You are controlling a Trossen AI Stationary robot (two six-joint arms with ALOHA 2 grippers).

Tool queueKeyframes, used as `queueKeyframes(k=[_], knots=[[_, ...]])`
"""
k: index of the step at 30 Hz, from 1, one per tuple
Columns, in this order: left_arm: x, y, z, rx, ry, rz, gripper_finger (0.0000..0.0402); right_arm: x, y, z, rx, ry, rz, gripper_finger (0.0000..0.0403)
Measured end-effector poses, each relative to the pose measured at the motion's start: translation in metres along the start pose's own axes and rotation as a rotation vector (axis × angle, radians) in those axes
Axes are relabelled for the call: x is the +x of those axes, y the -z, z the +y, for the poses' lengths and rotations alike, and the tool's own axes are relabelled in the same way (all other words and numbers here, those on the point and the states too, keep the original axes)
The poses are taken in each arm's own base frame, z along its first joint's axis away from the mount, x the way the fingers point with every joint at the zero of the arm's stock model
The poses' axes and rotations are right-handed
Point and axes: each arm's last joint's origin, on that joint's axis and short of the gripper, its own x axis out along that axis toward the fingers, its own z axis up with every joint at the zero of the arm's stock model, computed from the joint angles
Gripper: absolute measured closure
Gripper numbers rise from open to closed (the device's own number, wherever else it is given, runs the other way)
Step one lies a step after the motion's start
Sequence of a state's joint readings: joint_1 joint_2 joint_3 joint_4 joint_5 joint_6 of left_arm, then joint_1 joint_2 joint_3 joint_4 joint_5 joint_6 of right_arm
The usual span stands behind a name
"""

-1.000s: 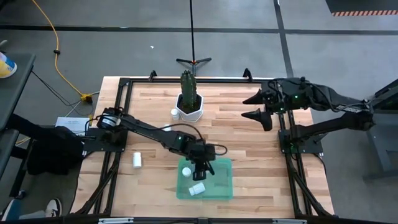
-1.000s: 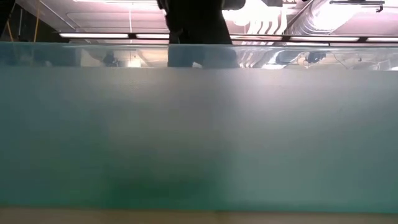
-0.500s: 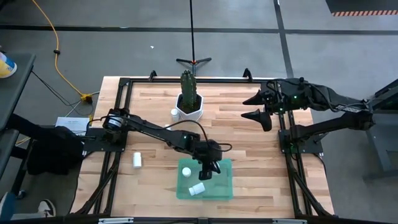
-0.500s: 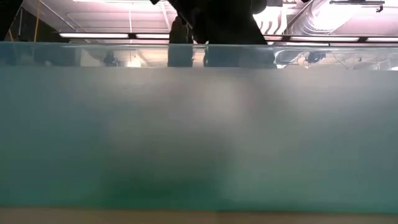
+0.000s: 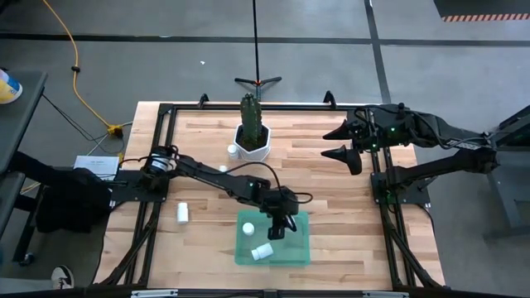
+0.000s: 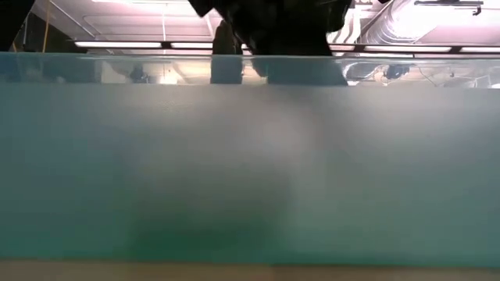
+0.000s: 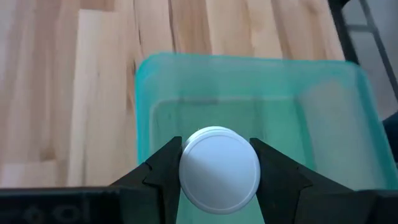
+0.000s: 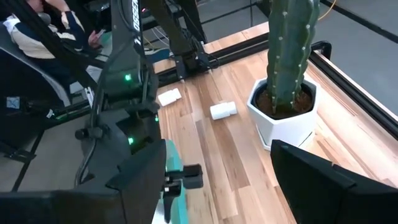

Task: Pick and place pill bottles into a basket
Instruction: Put the white pill bottle into the green bin

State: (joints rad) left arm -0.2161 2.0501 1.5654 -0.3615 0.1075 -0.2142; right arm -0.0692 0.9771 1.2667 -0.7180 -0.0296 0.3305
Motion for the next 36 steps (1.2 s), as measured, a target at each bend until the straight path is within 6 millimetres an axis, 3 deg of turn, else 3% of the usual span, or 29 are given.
queueKeyframes(k=[8, 17, 19, 29, 31, 36], knots=[[-0.003, -0.016, -0.003, 0.061, -0.022, -0.064, 0.0209, 0.000, 0.000, 0.000, 0.002, 0.001, 0.003, 0.0123], [0.005, -0.014, -0.001, 0.081, -0.028, -0.065, 0.0209, 0.000, 0.000, 0.000, 0.002, 0.011, -0.001, 0.0123], [0.008, -0.010, 0.000, 0.084, -0.034, -0.023, 0.0209, 0.000, 0.000, -0.001, 0.002, 0.016, -0.002, 0.0123], [0.015, -0.033, -0.009, 0.194, -0.044, 0.021, 0.0209, 0.000, 0.001, -0.001, 0.003, 0.027, 0.009, 0.0123], [0.011, -0.030, -0.008, 0.211, -0.068, 0.102, 0.0209, 0.000, 0.002, -0.001, 0.006, 0.027, 0.011, 0.0123], [0.017, -0.029, -0.008, 0.217, -0.066, 0.108, 0.0209, 0.000, 0.002, -0.001, 0.006, 0.028, 0.013, 0.0123]])
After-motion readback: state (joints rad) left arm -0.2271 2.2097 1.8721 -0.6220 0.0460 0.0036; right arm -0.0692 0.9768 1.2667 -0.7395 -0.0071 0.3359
